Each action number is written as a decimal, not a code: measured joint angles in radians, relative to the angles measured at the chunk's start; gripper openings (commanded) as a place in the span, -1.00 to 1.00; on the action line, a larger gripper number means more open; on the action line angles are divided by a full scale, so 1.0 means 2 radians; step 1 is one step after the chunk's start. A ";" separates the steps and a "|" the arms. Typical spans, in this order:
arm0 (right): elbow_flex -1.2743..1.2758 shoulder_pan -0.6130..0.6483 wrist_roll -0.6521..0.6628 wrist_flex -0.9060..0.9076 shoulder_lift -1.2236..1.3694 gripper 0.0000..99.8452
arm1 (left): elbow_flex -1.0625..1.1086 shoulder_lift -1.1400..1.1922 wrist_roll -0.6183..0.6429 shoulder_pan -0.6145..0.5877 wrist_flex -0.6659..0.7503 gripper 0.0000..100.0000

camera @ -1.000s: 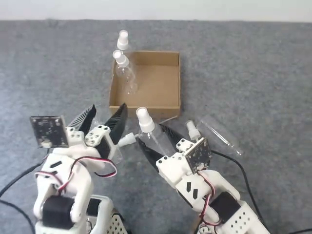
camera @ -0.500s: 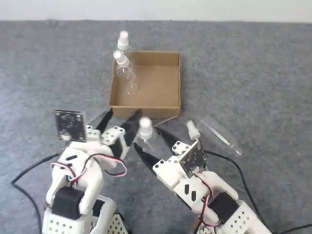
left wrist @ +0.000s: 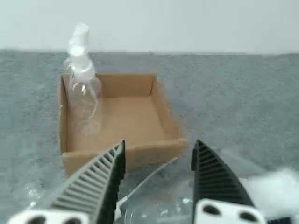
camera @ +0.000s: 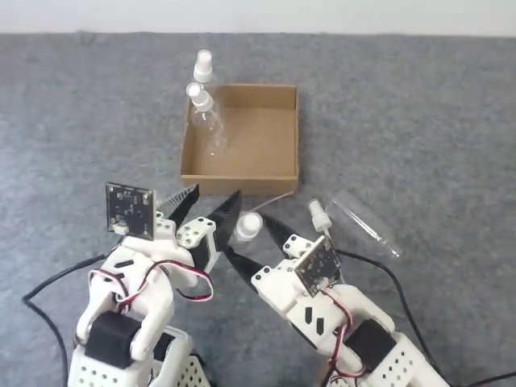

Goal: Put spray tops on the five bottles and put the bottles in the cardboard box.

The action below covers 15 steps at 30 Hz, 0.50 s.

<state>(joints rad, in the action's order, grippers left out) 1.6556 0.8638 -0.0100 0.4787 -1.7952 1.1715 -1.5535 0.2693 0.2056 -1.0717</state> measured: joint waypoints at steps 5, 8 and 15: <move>0.000 0.001 0.001 0.011 -0.002 -0.99 | -0.003 0.000 0.008 -0.063 -0.001 -0.57; 0.000 0.001 0.001 0.014 -0.002 -0.99 | -0.005 0.000 0.032 -0.104 -0.001 -0.57; -0.002 0.001 0.005 0.014 -0.002 -0.99 | -0.005 0.000 0.093 -0.195 0.007 -0.57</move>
<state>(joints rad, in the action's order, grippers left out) 1.6525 0.8654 -0.0008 0.5063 -1.7983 1.1623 -1.5535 0.4549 -0.1841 -1.0579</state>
